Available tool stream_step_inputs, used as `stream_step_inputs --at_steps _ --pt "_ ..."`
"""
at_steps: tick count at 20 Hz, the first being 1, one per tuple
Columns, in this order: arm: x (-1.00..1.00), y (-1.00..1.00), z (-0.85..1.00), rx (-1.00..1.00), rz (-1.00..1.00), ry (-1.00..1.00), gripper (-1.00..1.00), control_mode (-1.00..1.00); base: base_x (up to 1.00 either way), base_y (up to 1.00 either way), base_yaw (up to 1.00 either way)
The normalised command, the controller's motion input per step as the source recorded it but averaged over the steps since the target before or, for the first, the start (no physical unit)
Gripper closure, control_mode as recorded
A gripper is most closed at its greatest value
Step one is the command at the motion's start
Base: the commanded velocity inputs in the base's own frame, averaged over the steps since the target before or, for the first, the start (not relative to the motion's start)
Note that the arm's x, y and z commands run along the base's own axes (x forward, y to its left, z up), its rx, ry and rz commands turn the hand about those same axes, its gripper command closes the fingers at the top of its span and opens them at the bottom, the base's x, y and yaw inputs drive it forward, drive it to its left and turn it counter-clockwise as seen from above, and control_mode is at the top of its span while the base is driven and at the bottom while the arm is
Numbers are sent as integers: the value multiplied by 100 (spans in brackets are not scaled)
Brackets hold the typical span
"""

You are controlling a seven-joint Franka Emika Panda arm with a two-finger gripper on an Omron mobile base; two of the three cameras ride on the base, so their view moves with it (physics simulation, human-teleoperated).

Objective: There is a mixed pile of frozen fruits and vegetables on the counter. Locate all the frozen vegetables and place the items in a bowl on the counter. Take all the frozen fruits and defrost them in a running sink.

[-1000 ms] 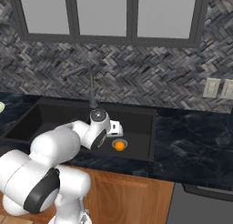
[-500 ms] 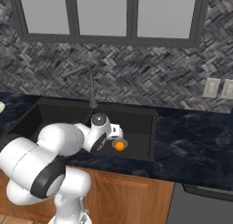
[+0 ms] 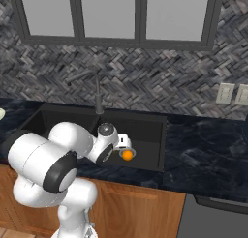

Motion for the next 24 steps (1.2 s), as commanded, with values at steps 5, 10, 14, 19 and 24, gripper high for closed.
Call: stream_step_inputs --at_steps 5,10,14,19,24 --pt "8 0 -19 0 0 0 100 -100 0 0 0" --pt "3 0 -17 0 0 0 100 -100 0 0 0" --pt "5 0 -18 0 0 0 100 -100 0 0 0" --pt "9 0 -16 0 0 0 100 -100 0 0 0" --pt "9 0 -15 0 0 0 100 -100 0 0 0"
